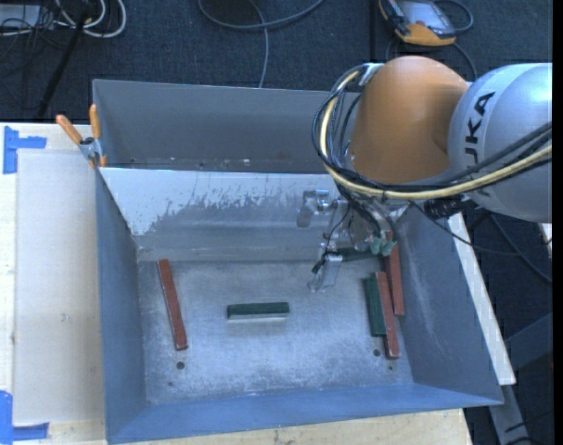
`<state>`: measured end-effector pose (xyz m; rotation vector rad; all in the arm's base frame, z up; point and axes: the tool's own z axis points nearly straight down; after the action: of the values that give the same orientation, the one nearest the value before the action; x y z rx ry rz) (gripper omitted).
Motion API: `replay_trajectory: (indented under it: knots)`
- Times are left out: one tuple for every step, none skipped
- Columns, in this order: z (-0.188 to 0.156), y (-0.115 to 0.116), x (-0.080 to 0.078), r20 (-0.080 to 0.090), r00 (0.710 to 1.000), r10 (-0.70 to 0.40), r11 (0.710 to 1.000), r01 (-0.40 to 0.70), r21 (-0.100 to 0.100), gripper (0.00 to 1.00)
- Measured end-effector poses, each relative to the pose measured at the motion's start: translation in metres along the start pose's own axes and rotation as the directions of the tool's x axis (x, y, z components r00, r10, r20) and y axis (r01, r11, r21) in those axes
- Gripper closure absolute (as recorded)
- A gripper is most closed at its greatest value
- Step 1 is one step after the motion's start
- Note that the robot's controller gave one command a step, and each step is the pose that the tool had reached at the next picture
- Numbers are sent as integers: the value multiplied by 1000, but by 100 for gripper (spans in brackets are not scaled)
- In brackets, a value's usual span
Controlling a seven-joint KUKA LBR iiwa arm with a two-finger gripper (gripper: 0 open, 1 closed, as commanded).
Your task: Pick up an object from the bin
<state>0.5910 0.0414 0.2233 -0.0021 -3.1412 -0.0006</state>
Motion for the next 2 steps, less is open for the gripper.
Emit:
replay_trajectory:
  knots:
    - [157, 52, -25, -8, 998, -69, 998, 69, 1, 0]
    - [154, 61, 27, -3, 967, -256, 967, 256, -1, 0]
